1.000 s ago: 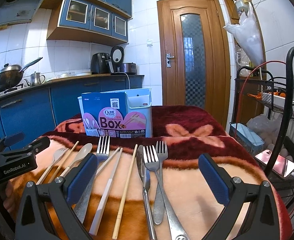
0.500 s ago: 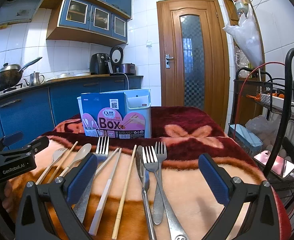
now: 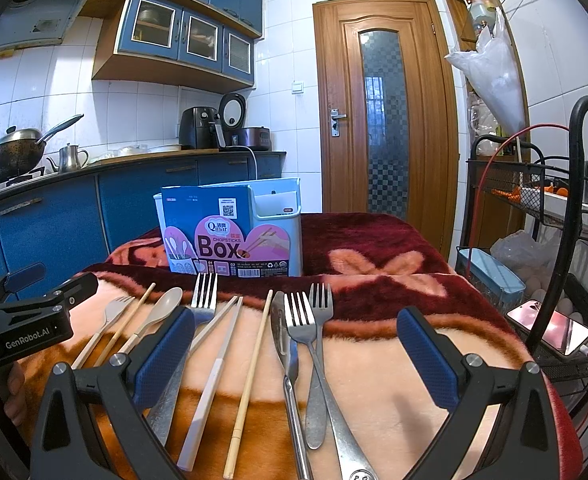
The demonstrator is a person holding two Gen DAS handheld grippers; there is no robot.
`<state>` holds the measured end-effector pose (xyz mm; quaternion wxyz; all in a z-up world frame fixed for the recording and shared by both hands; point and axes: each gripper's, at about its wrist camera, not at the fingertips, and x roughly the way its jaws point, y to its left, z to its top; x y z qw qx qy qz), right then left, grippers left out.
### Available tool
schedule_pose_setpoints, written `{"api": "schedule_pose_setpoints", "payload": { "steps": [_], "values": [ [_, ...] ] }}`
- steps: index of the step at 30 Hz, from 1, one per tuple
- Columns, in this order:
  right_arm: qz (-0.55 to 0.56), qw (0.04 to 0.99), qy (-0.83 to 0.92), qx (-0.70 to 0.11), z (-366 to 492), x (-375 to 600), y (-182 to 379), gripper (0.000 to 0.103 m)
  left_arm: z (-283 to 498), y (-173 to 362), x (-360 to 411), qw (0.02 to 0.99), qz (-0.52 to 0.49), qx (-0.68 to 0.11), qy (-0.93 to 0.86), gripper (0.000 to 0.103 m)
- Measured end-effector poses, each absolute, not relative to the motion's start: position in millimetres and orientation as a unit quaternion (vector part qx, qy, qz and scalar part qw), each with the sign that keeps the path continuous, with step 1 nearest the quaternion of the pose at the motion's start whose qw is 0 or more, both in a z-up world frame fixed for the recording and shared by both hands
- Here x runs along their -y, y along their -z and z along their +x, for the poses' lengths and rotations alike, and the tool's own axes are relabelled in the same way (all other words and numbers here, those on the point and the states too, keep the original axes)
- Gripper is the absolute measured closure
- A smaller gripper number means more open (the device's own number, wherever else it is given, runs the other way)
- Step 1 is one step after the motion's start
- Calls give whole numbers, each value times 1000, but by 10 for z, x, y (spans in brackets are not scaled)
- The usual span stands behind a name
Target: Organize utensils
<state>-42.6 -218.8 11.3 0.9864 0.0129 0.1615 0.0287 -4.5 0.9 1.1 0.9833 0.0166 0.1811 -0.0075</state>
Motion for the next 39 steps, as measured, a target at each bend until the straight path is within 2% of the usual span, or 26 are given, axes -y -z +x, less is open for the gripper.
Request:
{"api": "schedule_pose_setpoints", "payload": {
  "steps": [25,39],
  "values": [
    [16,986,-30,-166,-419,2198,-120,0,-33,-28,-24,983,17,-185,5,7],
    [9,973,-55,-222,-336,2269,-256,0,51,-51,-39,975,18,-223,14,7]
  ]
}}
